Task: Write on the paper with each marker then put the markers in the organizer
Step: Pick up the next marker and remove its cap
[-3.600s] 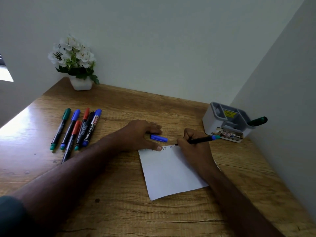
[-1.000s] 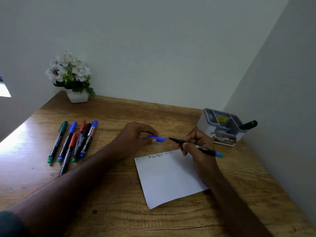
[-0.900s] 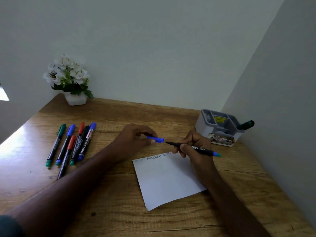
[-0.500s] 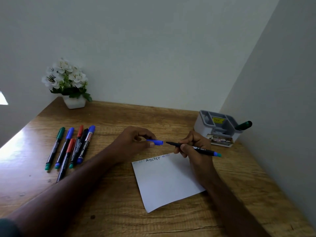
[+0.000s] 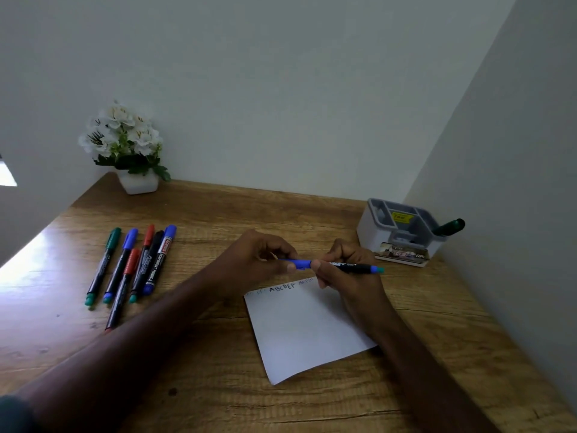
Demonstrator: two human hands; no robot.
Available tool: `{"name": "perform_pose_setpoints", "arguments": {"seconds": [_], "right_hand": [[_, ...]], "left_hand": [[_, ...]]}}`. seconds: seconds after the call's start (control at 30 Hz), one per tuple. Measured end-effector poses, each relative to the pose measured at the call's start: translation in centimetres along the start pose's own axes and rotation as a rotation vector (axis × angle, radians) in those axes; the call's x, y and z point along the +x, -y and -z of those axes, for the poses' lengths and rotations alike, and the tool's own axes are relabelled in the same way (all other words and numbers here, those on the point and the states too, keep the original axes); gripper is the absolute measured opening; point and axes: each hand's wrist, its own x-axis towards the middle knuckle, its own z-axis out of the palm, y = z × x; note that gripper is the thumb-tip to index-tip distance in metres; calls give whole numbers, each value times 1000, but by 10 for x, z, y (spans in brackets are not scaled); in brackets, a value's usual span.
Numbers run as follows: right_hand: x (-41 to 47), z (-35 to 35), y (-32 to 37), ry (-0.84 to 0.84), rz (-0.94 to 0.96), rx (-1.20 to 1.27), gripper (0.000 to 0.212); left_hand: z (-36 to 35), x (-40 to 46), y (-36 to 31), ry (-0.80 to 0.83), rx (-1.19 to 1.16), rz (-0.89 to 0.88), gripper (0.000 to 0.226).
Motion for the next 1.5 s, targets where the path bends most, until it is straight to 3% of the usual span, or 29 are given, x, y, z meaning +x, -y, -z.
{"name": "perform_pose_setpoints", "arguments": {"seconds": [0.5, 0.67, 0.87, 1.07, 1.27, 1.5], "right_hand": [[2, 2, 9, -41, -22, -44, 11], [0, 14, 17, -202, -35, 11, 16], [9, 54, 31, -358, 52, -555, 21], [24, 149, 85, -556, -23, -952, 9], [54, 210, 103, -404, -247, -1178, 15], [85, 215, 76, -150, -421, -1279, 35]], "left_hand": [[-5, -1, -6, -14, 0, 86, 13], [-15, 9, -17, -52, 128, 93, 24], [-24, 46, -35, 50, 321, 64, 26], [-51, 106, -49, 96, 449, -47, 34], [-89, 151, -65, 137, 464, -159, 25], [-96, 164, -64, 142, 451, -152, 15]]}}
